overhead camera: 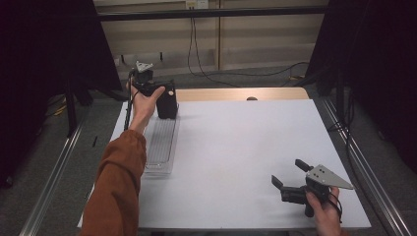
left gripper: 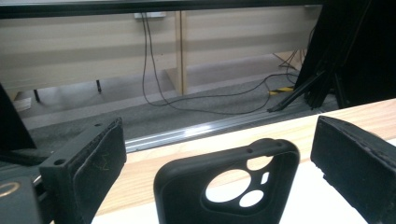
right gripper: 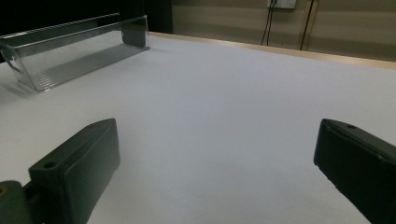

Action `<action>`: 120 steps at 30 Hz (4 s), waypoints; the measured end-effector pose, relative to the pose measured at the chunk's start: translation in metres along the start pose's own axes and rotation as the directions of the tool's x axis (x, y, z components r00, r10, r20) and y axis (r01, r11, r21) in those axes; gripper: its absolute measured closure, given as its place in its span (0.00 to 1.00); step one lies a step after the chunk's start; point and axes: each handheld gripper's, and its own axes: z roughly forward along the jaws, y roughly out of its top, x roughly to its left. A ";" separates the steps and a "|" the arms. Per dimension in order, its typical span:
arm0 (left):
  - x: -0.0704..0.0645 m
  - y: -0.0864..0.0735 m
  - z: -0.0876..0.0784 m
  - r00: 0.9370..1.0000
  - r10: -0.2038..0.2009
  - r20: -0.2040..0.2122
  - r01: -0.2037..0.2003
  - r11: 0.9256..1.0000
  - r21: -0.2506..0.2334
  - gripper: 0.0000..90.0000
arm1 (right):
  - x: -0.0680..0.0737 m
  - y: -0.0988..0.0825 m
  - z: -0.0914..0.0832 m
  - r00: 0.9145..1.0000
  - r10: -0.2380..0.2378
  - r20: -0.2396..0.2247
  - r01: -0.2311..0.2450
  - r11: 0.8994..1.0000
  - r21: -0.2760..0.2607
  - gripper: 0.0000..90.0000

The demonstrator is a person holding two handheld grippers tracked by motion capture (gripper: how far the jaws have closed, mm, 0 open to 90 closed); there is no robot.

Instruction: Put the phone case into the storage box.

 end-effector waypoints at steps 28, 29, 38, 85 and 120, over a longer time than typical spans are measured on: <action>-0.002 0.007 -0.043 0.988 0.040 0.148 -0.014 0.985 -0.174 0.02 | 0.000 0.002 -0.001 1.000 -0.002 0.015 0.002 1.000 -0.017 0.00; -0.003 0.007 -0.044 0.987 0.043 0.154 -0.016 0.985 -0.171 0.02 | 0.000 0.002 -0.001 1.000 -0.001 0.014 0.002 1.000 -0.018 0.00; -0.012 0.001 -0.054 0.980 0.070 0.187 -0.036 0.983 -0.180 0.03 | 0.000 0.001 -0.001 1.000 -0.007 0.017 0.007 1.000 -0.014 0.00; -0.037 -0.064 -0.110 0.946 0.092 0.310 -0.041 0.985 -0.166 0.03 | 0.000 0.001 0.001 1.000 -0.012 0.015 0.012 1.000 -0.019 0.00; -0.031 -0.114 -0.177 0.950 0.081 0.301 -0.025 0.982 -0.185 0.03 | -0.002 0.002 -0.001 1.000 -0.011 0.024 0.011 1.000 -0.025 0.00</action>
